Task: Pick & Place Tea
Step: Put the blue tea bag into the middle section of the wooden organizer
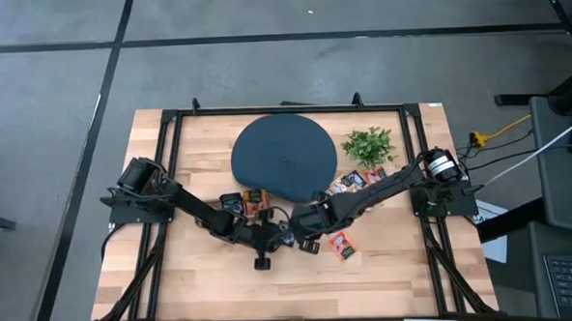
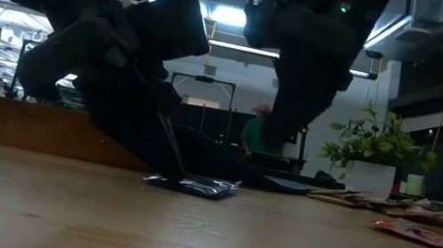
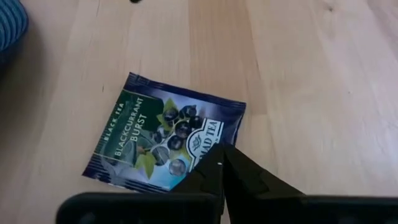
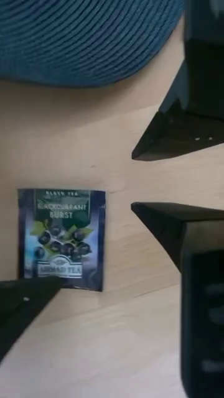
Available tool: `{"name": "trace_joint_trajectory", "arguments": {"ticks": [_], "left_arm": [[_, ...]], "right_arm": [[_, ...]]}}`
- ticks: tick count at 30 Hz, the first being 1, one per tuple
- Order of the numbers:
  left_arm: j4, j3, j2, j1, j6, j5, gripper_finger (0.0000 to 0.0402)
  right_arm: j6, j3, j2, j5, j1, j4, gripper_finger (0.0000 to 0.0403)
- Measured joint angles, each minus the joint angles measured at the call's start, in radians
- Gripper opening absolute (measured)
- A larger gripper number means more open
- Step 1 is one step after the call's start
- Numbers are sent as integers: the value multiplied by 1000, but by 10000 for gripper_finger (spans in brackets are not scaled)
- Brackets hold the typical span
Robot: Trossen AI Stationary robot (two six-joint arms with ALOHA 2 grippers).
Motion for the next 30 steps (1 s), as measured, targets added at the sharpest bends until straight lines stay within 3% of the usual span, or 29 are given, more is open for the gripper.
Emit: {"name": "trace_joint_trajectory", "arguments": {"ticks": [15, 30], "left_arm": [[-76, 2, -2, -19, -17, 15, 2], [-119, 1, -2, -21, -57, 35, 2]], "right_arm": [[57, -148, 0, -63, 3, 169, 188], [103, -207, -13, -75, 92, 187, 195]]}}
